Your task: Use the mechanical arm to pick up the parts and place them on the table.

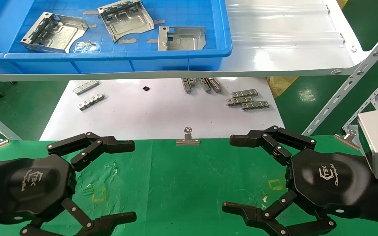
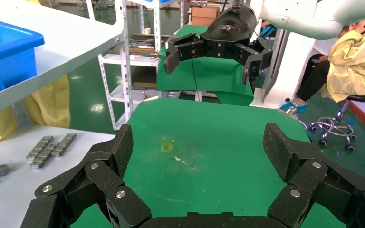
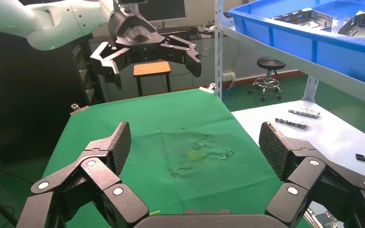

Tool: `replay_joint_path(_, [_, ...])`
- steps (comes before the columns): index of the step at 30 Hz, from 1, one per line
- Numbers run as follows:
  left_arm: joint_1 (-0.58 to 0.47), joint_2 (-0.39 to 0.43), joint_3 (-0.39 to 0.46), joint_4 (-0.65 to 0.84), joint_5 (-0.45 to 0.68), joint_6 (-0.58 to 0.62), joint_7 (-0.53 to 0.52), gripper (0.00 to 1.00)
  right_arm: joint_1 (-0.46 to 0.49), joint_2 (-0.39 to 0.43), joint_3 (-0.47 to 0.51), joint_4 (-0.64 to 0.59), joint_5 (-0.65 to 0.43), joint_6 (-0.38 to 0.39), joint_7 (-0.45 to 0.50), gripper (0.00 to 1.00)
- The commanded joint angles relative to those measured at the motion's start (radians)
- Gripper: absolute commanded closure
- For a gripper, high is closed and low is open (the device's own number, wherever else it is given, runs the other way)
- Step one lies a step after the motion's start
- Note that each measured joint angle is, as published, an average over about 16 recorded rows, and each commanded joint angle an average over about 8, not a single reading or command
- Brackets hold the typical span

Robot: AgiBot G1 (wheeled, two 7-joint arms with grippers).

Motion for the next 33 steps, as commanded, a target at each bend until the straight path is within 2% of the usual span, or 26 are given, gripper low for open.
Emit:
replay_joint_path(1, [0.0, 0.0, 0.0, 0.0, 0.0, 0.0, 0.0, 0.0, 0.0, 0.0, 0.0, 0.0, 0.0, 0.0, 0.0, 0.52])
replay_joint_path(4, [0.0, 0.0, 0.0, 0.0, 0.0, 0.0, 0.0, 0.0, 0.0, 0.0, 0.0, 0.0, 0.0, 0.0, 0.0, 0.7])
replay_joint_path(6, [0.0, 0.0, 0.0, 0.0, 0.0, 0.0, 0.0, 0.0, 0.0, 0.0, 0.0, 0.0, 0.0, 0.0, 0.0, 0.95])
replay_joint_path(7, [0.0, 0.0, 0.0, 0.0, 0.0, 0.0, 0.0, 0.0, 0.0, 0.0, 0.0, 0.0, 0.0, 0.0, 0.0, 1.0])
replay_joint_path(33, [0.0, 0.0, 0.0, 0.0, 0.0, 0.0, 0.0, 0.0, 0.0, 0.0, 0.0, 0.0, 0.0, 0.0, 0.0, 1.0])
